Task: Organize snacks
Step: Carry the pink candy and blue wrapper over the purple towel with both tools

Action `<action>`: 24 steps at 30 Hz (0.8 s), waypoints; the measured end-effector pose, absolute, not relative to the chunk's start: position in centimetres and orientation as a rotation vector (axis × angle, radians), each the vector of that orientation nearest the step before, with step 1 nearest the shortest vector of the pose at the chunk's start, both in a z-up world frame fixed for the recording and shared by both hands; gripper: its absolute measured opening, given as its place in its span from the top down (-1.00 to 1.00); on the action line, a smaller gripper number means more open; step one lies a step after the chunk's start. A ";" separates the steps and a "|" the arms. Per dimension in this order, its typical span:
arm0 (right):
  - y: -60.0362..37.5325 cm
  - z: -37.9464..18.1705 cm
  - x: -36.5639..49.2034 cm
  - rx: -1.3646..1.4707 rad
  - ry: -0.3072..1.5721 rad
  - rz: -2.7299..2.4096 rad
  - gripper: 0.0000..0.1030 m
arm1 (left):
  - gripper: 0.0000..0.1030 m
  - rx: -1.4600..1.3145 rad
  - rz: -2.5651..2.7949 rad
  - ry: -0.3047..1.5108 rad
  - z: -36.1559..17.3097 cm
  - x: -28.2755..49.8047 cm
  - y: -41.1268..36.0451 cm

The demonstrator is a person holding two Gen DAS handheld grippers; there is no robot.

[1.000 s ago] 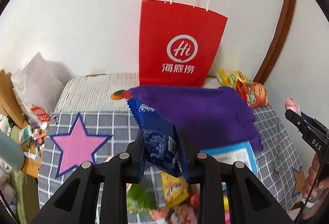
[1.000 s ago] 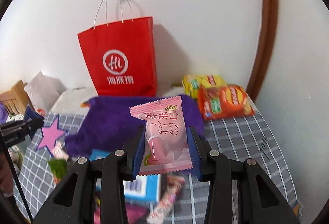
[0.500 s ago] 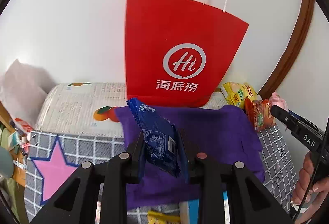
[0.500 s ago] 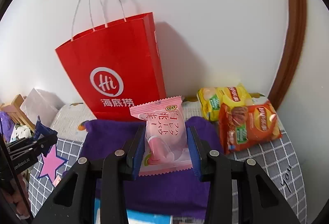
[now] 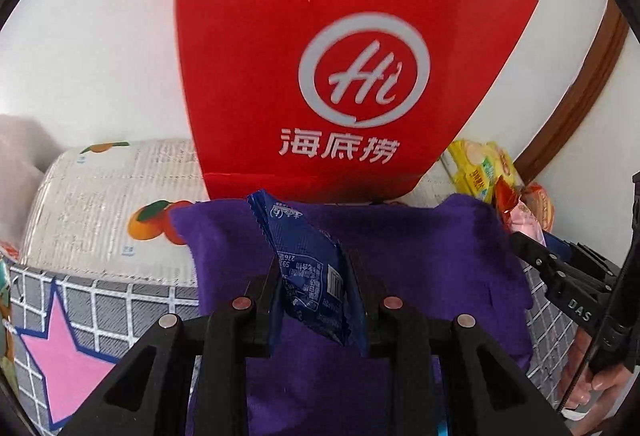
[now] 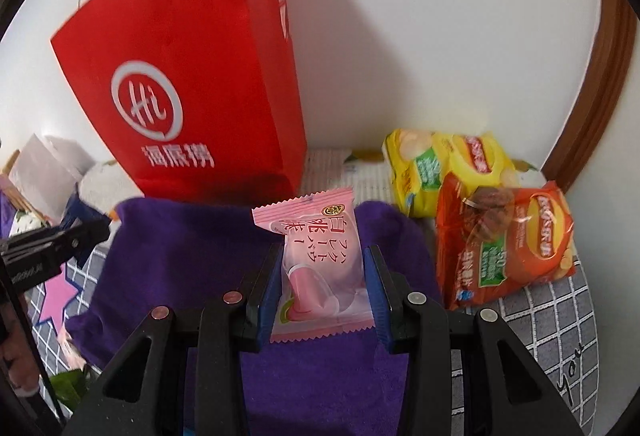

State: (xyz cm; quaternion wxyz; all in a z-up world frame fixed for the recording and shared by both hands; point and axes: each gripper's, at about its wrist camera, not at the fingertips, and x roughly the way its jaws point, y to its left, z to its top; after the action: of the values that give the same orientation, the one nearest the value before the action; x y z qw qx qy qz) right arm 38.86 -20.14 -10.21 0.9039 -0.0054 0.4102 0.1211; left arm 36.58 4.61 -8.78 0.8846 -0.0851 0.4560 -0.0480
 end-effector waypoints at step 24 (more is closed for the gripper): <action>-19.3 -16.2 41.6 -0.021 1.046 0.260 0.21 | 0.49 -0.133 -0.124 1.159 -15.6 39.2 2.2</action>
State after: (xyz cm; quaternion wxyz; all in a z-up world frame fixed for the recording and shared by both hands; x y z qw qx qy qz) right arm 41.58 -19.34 -16.18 0.8583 -0.0101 0.4980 0.1237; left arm 39.18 2.23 -15.62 0.8327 -0.0629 0.5470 -0.0586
